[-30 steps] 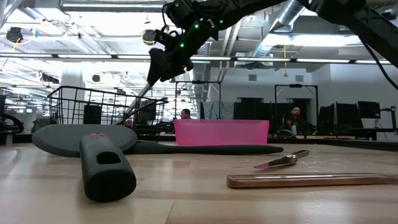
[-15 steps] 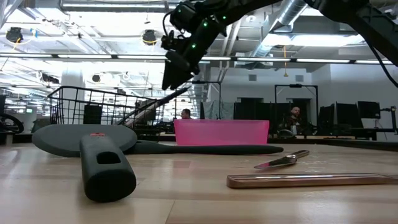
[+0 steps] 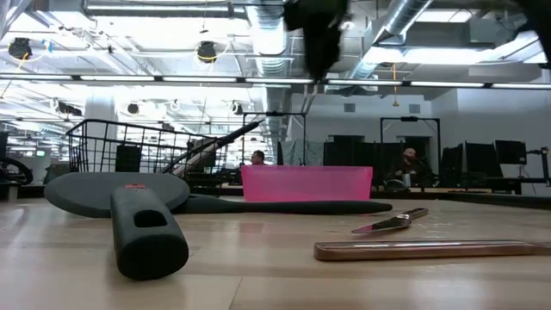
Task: Pick & Place Kitchen Items
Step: Put the big spatula into the wire basket
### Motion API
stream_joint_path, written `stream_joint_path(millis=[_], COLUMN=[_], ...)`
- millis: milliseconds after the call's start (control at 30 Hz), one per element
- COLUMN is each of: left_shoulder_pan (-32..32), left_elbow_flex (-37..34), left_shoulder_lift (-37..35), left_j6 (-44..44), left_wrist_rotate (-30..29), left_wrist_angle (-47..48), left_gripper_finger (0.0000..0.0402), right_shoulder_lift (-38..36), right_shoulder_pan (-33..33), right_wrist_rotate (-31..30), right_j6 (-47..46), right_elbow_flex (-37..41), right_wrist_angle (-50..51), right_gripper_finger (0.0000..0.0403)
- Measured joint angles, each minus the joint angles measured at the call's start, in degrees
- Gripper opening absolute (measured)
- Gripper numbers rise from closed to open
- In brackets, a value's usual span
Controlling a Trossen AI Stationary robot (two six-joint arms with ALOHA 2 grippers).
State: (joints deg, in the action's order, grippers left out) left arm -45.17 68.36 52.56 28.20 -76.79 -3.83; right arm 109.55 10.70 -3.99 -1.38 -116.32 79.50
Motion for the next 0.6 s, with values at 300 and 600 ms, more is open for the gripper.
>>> stream_joint_path(millis=[300,600], left_shoulder_pan=[0.00,0.00], left_elbow_flex=[0.00,0.00], left_shoulder_lift=[0.02,0.40], left_j6=[-0.22,-1.61], left_wrist_rotate=[-0.06,0.10], left_wrist_angle=[1.45,1.75], left_gripper_finger=[0.0204,0.0204], right_shoulder_lift=[-15.24,-11.69], right_shoulder_pan=[-21.12,-32.66], right_wrist_rotate=[-6.99,-17.14], right_j6=[-19.80,-31.84], right_elbow_flex=[18.18,38.25], right_wrist_angle=[0.01,-46.75], right_gripper_finger=[0.0328,0.0328])
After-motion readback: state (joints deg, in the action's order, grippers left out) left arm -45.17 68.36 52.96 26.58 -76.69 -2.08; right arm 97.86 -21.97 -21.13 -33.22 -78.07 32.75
